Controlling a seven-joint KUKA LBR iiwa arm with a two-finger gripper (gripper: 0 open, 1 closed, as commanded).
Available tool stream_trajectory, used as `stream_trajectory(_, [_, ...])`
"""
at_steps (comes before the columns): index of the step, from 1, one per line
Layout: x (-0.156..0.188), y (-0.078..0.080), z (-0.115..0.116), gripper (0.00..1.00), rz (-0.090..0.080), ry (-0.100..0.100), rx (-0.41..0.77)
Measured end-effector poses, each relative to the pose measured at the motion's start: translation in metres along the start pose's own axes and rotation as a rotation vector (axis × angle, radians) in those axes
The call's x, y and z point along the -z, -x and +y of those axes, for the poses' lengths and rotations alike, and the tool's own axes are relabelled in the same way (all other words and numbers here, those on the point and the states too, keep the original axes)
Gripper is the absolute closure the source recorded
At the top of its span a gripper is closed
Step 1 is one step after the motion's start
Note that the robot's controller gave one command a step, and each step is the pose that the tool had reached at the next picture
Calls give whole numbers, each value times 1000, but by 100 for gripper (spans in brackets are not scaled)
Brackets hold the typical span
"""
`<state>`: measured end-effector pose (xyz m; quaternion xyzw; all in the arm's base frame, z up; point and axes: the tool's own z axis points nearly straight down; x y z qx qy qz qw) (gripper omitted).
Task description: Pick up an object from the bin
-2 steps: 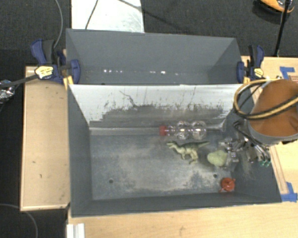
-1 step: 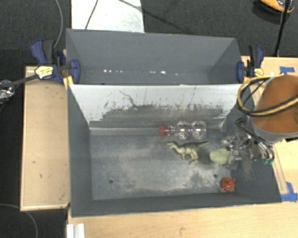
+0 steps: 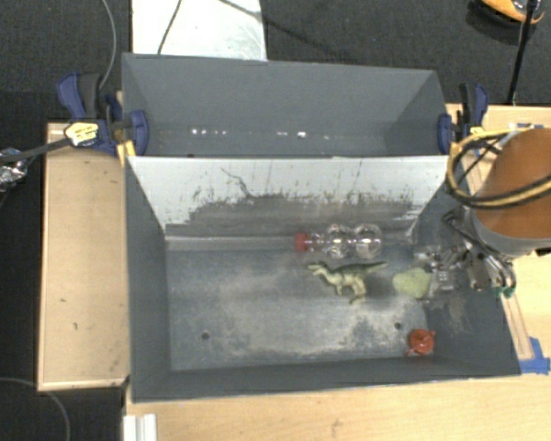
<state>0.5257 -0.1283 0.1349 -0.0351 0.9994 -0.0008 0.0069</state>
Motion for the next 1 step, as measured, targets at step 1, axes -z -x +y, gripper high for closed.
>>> stream_trajectory(1, [20, 1, 0, 100, -3, -1, -1])
